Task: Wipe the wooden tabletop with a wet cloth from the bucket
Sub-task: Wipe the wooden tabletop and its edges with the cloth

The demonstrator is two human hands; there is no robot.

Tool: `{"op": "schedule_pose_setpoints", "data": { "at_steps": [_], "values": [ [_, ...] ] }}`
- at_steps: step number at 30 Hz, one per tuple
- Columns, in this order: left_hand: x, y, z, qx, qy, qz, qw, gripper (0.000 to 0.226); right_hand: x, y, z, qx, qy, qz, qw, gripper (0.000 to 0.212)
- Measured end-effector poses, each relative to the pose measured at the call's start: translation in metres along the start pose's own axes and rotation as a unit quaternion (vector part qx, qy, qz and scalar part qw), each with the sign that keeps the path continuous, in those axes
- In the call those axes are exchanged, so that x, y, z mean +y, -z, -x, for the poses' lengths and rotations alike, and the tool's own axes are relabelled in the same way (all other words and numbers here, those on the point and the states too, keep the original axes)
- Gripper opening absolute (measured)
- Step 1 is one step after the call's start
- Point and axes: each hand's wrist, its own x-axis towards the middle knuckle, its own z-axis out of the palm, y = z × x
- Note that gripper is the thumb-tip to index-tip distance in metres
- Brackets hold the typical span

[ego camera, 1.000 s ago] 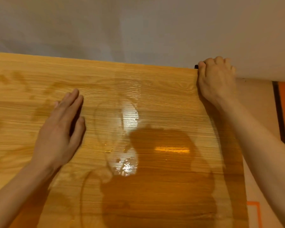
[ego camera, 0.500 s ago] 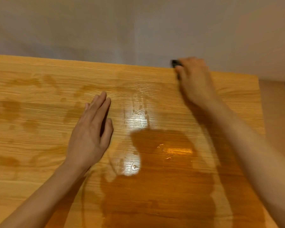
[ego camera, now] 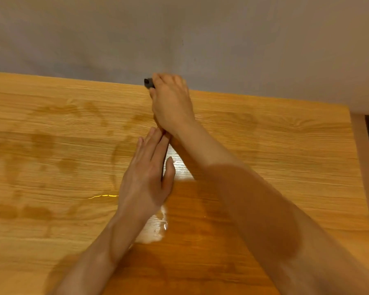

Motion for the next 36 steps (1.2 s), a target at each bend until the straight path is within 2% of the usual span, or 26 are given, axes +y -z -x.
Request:
{"op": "schedule_pose_setpoints", "data": {
  "at_steps": [2, 4, 8, 11, 15, 18, 22, 25, 28, 30, 34, 36],
  "values": [
    [-0.002, -0.001, 0.0, 0.004, -0.001, 0.01, 1.0, 0.052, 0.018, 0.019, 0.004, -0.037, 0.031, -0.03, 0.998, 0.038],
    [-0.004, 0.001, 0.001, 0.012, -0.006, 0.033, 0.999, 0.051, 0.059, 0.042, 0.023, -0.028, 0.012, -0.033, 0.999, 0.037],
    [-0.012, 0.018, 0.016, 0.019, 0.009, 0.041, 0.999, 0.049, 0.154, 0.096, 0.072, 0.048, -0.162, 0.013, 0.986, 0.041],
    [-0.025, 0.033, 0.035, 0.006, 0.052, 0.042, 0.998, 0.052, 0.151, 0.094, 0.072, 0.071, -0.203, 0.006, 0.977, 0.042],
    [-0.032, 0.032, 0.044, -0.003, 0.06, 0.031, 0.998, 0.054, 0.109, 0.07, 0.08, 0.086, -0.174, -0.012, 0.981, 0.043],
    [-0.03, 0.031, 0.043, -0.005, 0.057, 0.029, 0.998, 0.054, 0.083, 0.068, 0.13, 0.093, -0.138, -0.028, 0.986, 0.042],
    [-0.032, 0.03, 0.044, -0.013, 0.057, 0.014, 0.998, 0.054, 0.053, 0.066, 0.201, 0.02, -0.062, -0.034, 0.997, 0.045],
    [-0.032, 0.028, 0.043, -0.011, 0.054, 0.009, 0.998, 0.054, 0.068, 0.07, 0.166, -0.003, -0.047, 0.007, 0.999, 0.047],
    [-0.033, 0.028, 0.041, -0.007, 0.054, 0.004, 0.999, 0.055, 0.081, 0.06, 0.087, 0.031, -0.112, 0.044, 0.992, 0.047],
    [-0.033, 0.028, 0.042, -0.006, 0.056, 0.002, 0.998, 0.055, 0.075, 0.05, 0.07, 0.039, -0.14, 0.045, 0.988, 0.048],
    [-0.032, 0.027, 0.048, -0.014, 0.055, 0.004, 0.998, 0.055, 0.041, 0.044, 0.155, 0.014, -0.046, 0.017, 0.999, 0.048],
    [-0.032, 0.027, 0.047, -0.014, 0.055, -0.001, 0.998, 0.055, 0.028, 0.047, 0.195, -0.024, 0.005, 0.051, 0.998, 0.047]
  ]
}}
